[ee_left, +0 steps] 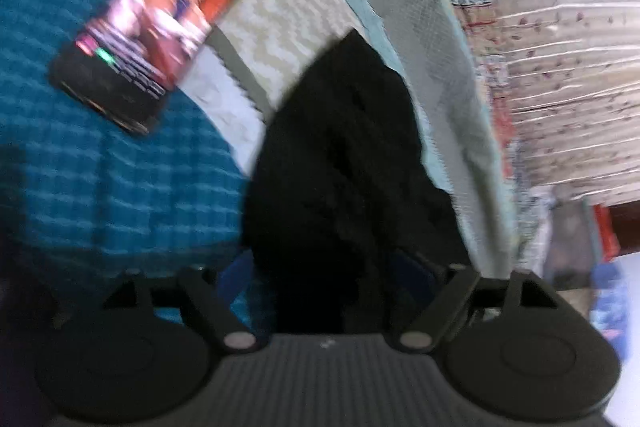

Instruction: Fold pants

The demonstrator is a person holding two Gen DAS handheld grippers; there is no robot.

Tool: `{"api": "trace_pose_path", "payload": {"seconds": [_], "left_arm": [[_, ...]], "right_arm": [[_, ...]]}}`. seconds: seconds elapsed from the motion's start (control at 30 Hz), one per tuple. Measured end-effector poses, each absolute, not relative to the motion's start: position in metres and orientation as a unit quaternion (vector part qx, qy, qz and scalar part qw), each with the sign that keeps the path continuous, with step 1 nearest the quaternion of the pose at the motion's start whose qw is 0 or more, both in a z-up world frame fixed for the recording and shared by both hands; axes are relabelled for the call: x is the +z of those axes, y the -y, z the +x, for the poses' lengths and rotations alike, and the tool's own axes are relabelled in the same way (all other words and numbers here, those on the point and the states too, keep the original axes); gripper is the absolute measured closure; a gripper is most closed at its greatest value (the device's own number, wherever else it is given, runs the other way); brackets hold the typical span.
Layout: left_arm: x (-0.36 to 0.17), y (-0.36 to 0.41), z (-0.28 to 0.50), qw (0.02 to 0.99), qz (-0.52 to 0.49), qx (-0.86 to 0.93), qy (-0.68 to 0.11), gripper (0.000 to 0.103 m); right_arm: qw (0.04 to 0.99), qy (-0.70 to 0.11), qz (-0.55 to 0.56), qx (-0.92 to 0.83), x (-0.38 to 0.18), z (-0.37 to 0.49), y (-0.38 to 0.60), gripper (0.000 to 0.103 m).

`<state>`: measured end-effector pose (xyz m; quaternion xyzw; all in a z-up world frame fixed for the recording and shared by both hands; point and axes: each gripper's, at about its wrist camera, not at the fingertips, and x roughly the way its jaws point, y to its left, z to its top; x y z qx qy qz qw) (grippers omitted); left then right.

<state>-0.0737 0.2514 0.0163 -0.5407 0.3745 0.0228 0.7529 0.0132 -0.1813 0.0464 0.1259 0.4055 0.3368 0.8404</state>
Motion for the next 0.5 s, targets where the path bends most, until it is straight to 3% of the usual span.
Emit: {"api": "trace_pose_path", "payload": {"seconds": [0.07,0.13,0.17,0.2,0.27,0.43,0.5], "left_arm": [[0.010,-0.245,-0.065,0.748,-0.549,0.006,-0.372,0.019],[0.003,-0.237,-0.054,0.753,-0.537,0.016,-0.380,0.040],[0.000,-0.233,-0.050,0.756,-0.527,0.021,-0.388,0.077],[-0.002,-0.229,-0.047,0.759,-0.515,0.025,-0.397,0.095],[0.014,-0.224,-0.054,0.789,-0.476,0.044,-0.386,0.096],[0.102,-0.176,-0.091,0.917,-0.178,0.097,-0.344,0.098],[0.102,-0.169,-0.095,0.910,-0.133,0.123,-0.373,0.097]], "right_arm": [[0.833,-0.409,0.119,0.355,0.046,0.003,0.172,0.054],[0.824,-0.415,0.116,0.368,0.044,-0.003,0.168,0.054],[0.819,-0.421,0.115,0.373,0.041,-0.005,0.164,0.055],[0.814,-0.430,0.112,0.374,0.037,-0.006,0.159,0.059],[0.803,-0.461,0.096,0.365,0.027,-0.005,0.150,0.088],[0.800,-0.468,0.087,0.364,0.024,-0.009,0.145,0.086],[0.804,-0.473,0.081,0.351,0.021,-0.006,0.137,0.086]]}}
